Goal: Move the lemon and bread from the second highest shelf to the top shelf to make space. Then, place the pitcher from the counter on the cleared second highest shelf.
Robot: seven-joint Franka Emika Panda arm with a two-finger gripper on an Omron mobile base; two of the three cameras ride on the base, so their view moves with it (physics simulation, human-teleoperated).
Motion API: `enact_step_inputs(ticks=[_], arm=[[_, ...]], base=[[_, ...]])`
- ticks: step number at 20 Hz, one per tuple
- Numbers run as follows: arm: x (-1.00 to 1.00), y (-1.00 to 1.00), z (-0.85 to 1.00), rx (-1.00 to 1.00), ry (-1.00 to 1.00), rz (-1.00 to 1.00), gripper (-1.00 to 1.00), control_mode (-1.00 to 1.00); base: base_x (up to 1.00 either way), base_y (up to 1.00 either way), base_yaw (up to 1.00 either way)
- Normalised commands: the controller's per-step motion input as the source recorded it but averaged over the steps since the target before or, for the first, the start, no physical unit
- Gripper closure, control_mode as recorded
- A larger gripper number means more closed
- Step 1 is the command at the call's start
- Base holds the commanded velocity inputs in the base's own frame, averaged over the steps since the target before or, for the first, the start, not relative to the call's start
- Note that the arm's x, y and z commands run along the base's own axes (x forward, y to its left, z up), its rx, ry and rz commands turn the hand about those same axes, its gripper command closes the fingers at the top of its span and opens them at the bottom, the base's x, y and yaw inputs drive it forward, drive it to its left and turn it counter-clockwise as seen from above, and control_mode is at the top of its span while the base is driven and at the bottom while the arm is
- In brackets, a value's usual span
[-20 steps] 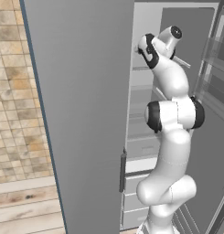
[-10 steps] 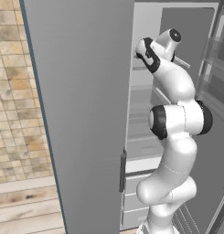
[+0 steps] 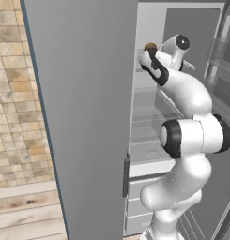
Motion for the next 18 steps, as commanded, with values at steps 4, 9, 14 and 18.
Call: enact_step_inputs(ticks=[4,9,14,18], arm=[[-0.96,-0.19,0.01,0.0,0.02,-0.11,-1.0,-1.0],[-1.0,0.01,-0.09,-0.02,0.01,-0.05,-1.0,-1.0],[-0.94,0.14,-0.55,-0.07,0.08,-0.02,-1.0,-1.0],[-0.75,0.38,-0.65,-0.11,0.1,-0.01,-1.0,-1.0]], base=[[0.0,0.0,0.0],[0.0,0.0,0.0],[0.0,0.0,0.0],[0.0,0.0,0.0]])
